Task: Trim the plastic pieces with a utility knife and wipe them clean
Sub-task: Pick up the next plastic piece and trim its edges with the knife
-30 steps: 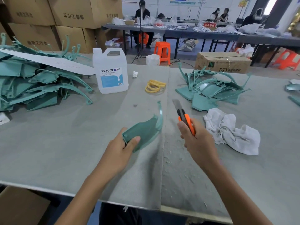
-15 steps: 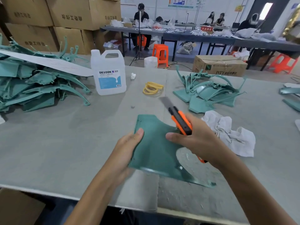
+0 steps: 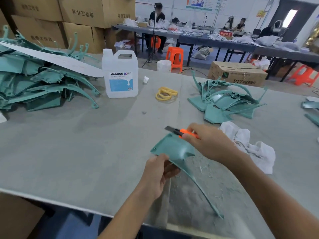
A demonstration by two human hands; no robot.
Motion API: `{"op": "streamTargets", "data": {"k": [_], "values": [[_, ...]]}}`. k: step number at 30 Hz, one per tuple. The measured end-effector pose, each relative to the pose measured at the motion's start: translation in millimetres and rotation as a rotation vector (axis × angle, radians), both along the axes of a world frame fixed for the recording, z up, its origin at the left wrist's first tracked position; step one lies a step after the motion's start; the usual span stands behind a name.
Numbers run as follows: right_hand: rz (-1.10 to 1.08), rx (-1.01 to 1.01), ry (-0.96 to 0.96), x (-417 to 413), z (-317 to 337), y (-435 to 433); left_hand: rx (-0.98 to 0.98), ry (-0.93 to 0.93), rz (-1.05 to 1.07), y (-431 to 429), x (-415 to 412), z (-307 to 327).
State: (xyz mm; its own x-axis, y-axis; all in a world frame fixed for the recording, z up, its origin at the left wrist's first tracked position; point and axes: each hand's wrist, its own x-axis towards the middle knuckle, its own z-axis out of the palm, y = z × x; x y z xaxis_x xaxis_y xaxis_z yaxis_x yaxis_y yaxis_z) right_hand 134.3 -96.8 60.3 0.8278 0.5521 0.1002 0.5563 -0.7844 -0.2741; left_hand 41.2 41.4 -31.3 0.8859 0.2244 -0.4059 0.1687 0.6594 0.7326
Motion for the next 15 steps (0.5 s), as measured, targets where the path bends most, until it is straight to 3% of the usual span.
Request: {"op": "streamTargets", "data": {"k": [6,15], "values": [[0.194,-0.317,0.008,15,-4,46,-0.042,0.164,0.107,-4,12,2],[0.248,-0.374,0.060,25,-31,64,-0.030,0.174,0.045,3,7,0]]}}
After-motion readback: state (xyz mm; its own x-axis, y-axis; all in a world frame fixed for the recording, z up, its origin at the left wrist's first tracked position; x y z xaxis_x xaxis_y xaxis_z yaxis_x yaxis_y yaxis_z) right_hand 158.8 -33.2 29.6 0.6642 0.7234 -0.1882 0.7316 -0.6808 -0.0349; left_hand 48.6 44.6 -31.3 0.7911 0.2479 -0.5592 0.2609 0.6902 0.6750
